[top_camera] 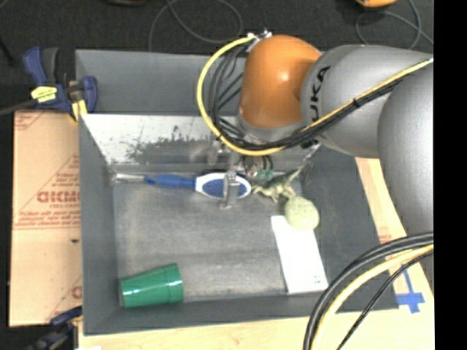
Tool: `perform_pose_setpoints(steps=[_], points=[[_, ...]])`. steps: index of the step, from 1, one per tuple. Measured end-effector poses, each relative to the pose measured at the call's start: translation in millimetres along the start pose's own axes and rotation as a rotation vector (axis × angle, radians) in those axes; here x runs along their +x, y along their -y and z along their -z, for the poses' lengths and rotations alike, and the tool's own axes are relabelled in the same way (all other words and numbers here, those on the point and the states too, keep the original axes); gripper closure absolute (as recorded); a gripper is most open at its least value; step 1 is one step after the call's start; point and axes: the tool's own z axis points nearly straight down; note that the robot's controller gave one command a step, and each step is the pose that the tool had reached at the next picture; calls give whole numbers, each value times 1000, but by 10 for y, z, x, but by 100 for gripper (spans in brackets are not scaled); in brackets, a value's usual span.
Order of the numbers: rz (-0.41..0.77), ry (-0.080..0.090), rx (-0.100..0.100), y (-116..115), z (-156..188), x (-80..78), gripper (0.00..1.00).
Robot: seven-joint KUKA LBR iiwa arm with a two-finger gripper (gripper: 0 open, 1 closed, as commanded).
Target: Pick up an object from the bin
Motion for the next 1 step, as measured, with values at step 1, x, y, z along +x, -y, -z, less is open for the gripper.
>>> perform_pose_setpoints(steps=[1], points=[[-191,-1,-1,-49,-189,-67,0]])
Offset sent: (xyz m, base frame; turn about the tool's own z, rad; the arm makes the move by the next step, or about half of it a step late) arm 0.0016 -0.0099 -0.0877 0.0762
